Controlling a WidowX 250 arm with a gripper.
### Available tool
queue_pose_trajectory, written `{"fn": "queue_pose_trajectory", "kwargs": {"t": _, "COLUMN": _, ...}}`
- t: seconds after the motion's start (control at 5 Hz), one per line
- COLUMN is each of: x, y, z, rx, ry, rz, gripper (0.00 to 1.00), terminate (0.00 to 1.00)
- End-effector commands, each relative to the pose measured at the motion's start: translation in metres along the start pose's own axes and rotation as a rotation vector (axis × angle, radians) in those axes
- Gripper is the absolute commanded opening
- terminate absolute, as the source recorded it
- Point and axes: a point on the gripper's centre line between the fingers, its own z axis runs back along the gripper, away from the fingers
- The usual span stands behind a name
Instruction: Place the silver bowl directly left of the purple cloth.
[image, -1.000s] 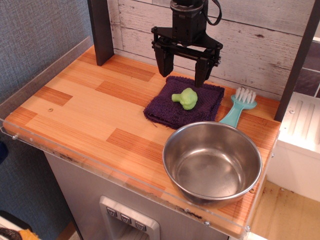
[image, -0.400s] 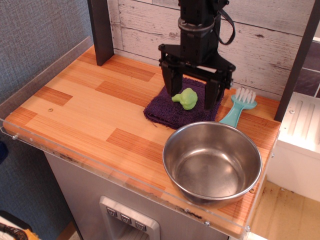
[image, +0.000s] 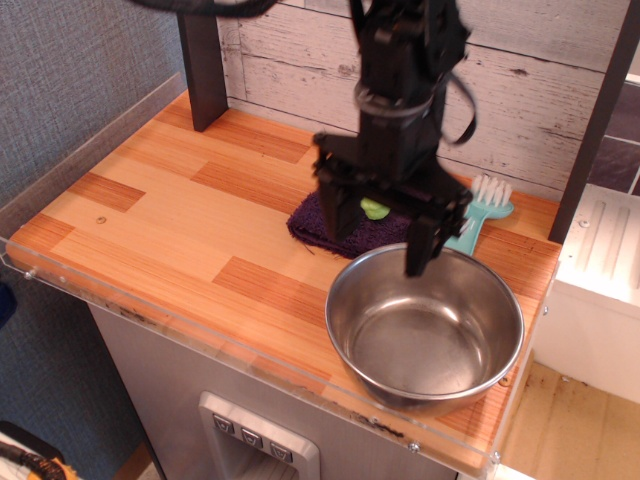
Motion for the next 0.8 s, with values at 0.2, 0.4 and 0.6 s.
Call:
{"fn": "queue_pose_trajectory", "kwargs": {"t": 0.2, "x": -0.019, "y": 0.014, "z": -0.039, "rx": 0.033, "ry": 0.167, "rz": 0.056, "gripper": 1.0, "terminate": 0.0}}
{"fn": "queue_pose_trajectory", "kwargs": {"t": 0.4, "x": -0.016, "y": 0.006, "z": -0.05, "rx": 0.043, "ry": 0.177, "rz": 0.012, "gripper": 0.0, "terminate": 0.0}}
{"fn": "queue_pose_trajectory", "kwargs": {"t": 0.6, "x": -0.014, "y": -0.004, "z": -0.048, "rx": 0.045, "ry": 0.135, "rz": -0.027, "gripper": 0.0, "terminate": 0.0}}
